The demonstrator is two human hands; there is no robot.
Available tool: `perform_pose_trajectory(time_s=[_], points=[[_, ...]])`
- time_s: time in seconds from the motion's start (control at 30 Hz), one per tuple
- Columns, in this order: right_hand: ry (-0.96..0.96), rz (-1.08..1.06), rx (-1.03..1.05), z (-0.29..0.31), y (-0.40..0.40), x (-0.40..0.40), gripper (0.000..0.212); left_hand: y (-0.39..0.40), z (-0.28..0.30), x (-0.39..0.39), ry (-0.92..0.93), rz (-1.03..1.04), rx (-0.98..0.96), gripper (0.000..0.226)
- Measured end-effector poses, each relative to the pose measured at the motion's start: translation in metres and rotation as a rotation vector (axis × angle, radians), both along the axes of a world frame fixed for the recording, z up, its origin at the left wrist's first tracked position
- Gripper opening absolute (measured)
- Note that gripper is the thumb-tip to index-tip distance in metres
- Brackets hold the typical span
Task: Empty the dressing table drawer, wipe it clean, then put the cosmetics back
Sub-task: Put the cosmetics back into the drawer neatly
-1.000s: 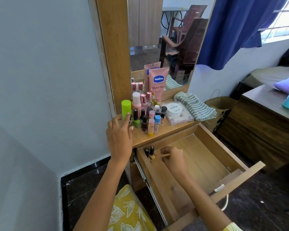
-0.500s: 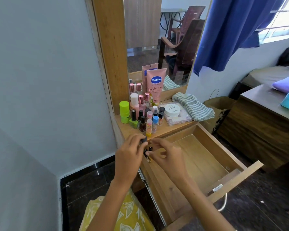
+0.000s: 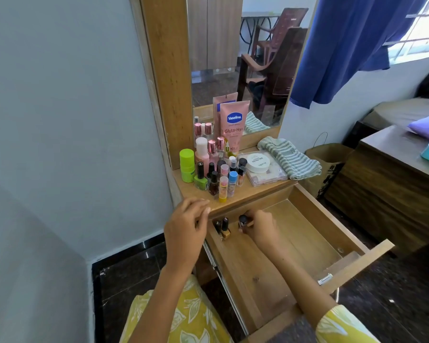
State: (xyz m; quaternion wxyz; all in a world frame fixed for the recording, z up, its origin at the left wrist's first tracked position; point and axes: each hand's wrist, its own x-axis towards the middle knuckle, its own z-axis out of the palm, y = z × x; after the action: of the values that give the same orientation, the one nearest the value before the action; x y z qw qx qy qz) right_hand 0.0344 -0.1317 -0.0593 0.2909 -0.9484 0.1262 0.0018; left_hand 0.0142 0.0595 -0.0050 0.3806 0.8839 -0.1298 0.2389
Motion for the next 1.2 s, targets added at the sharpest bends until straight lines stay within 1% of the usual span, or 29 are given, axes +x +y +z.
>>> perform_pose_trajectory(time_s=[0.07, 0.17, 0.3, 0.43, 0.6, 0.67, 0.73, 0.83, 1.0, 1.1, 1.2], points=[[0.047, 0.024, -0.026, -0.005, 0.007, 0.006, 0.026, 0.003, 0.001, 0.005, -0.009, 0.055, 0.005, 0.014], [0.017, 0.041, 0.003, -0.013, 0.014, 0.010, 0.021, 0.004, 0.001, 0.013, -0.018, 0.094, 0.007, 0.016], [0.022, 0.079, 0.073, -0.012, 0.013, 0.011, 0.031, 0.002, 0.001, 0.023, -0.023, 0.110, 0.023, 0.026], [-0.024, 0.027, 0.066, -0.004, -0.001, 0.001, 0.038, -0.001, 0.006, 0.037, -0.039, 0.120, 0.088, 0.039], [-0.164, 0.030, 0.047, -0.008, -0.006, -0.025, 0.027, -0.006, 0.016, 0.055, -0.079, 0.154, 0.271, 0.056], [-0.210, 0.042, 0.063, -0.009, -0.005, -0.032, 0.020, -0.007, 0.017, 0.061, -0.078, 0.173, 0.329, 0.056], [-0.251, 0.045, 0.077, -0.007, -0.004, -0.037, 0.018, -0.007, 0.019, 0.065, -0.092, 0.177, 0.347, 0.050], [-0.284, 0.042, 0.091, -0.005, -0.002, -0.040, 0.018, -0.006, 0.024, 0.067, -0.114, 0.181, 0.286, 0.039], [-0.372, 0.049, 0.090, -0.005, 0.002, -0.042, 0.015, 0.000, 0.023, 0.063, -0.094, 0.131, 0.082, 0.020], [-0.460, 0.066, 0.119, -0.003, 0.004, -0.043, 0.012, 0.002, 0.018, 0.053, -0.105, 0.104, 0.009, 0.017], [-0.606, 0.082, 0.170, 0.005, 0.007, -0.045, 0.014, 0.001, 0.017, 0.036, -0.137, 0.067, -0.027, 0.021]])
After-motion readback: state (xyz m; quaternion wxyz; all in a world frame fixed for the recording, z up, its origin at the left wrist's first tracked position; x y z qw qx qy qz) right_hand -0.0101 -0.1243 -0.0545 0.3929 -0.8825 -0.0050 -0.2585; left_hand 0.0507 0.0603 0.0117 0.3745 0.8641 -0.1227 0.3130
